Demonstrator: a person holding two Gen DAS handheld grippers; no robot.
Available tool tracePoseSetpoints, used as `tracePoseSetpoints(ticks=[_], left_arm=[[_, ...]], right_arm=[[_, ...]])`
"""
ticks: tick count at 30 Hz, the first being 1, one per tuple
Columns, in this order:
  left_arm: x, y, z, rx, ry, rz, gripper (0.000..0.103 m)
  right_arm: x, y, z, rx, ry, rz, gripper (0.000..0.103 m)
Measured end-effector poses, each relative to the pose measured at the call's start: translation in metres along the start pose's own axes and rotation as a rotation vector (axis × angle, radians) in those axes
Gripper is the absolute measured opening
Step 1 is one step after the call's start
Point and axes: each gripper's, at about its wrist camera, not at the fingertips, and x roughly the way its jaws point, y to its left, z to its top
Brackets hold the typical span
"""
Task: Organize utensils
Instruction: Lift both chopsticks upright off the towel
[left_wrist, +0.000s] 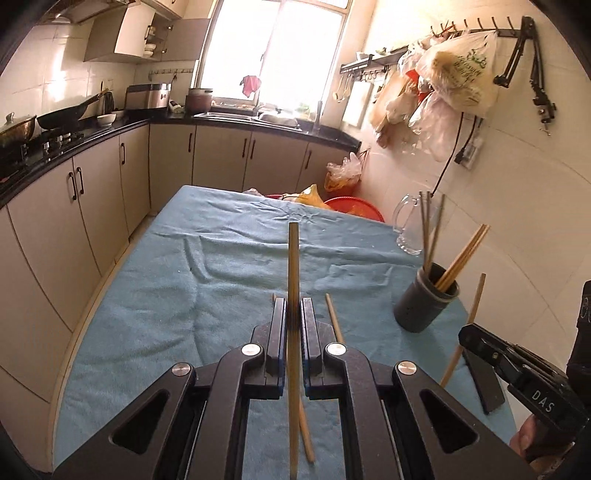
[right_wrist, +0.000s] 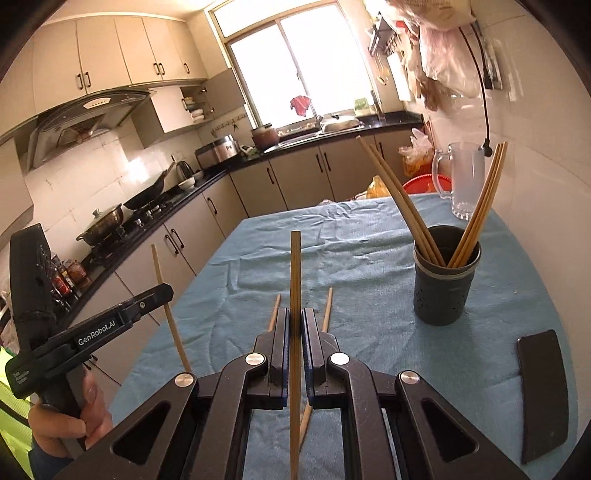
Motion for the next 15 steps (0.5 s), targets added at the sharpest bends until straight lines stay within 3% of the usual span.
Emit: tracePoseSetpoints(ticks=[15], left_arm=[[-0.035, -0.016, -0.021, 0.020, -0.041, 0.002, 0.006]], right_arm=[[-0.036, 0.008, -0.016, -0.001, -0.056, -0.001, 0.007]])
